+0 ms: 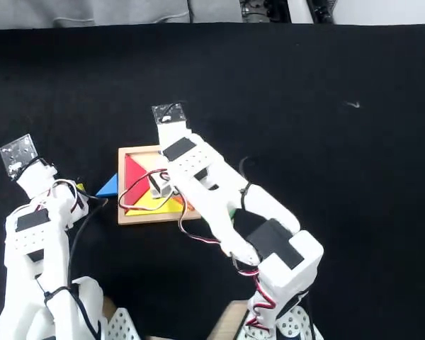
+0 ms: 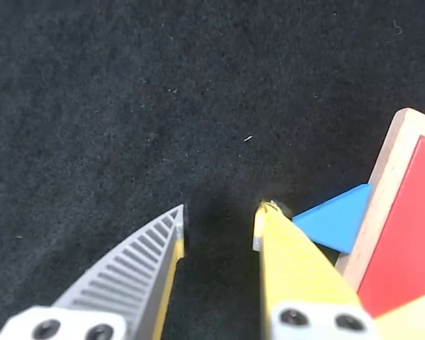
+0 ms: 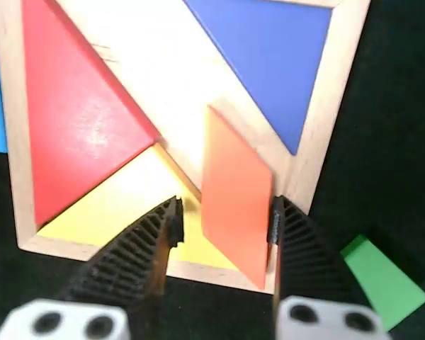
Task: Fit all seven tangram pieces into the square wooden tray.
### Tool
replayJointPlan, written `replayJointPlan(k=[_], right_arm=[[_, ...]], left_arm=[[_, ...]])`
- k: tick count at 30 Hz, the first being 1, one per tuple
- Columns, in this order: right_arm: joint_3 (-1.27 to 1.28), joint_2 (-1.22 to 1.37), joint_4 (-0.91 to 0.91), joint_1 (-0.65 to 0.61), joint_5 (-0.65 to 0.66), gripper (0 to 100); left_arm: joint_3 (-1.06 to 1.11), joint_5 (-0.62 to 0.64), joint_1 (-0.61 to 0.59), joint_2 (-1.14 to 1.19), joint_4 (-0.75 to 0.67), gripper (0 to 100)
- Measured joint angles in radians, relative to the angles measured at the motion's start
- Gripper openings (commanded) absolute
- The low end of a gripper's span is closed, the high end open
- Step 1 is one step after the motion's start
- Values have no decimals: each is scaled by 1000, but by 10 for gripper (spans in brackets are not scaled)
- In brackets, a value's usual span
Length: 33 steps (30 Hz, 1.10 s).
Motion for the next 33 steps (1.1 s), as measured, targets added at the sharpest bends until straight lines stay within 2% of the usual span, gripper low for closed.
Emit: replayJointPlan(k=[6,10,12,14,15,17,21,33], right_arm=[[0,-14,14,38,0,191],[11,-130,41,43,18,187],[41,-207,43,43,69,132],[71,-270,43,43,109,25],[87,-292,31,43,121,7],[106,-302,5,38,133,47],[110,-275,-12,20,140,11],[29,-2,-14,21,144,11]], left_arm=[[0,0,0,0,0,170],[0,0,0,0,0,170],[0,0,0,0,0,170],[0,0,0,0,0,170],[0,0,0,0,0,170],[0,0,0,0,0,170],[0,0,0,0,0,170],[0,0,0,0,0,170]])
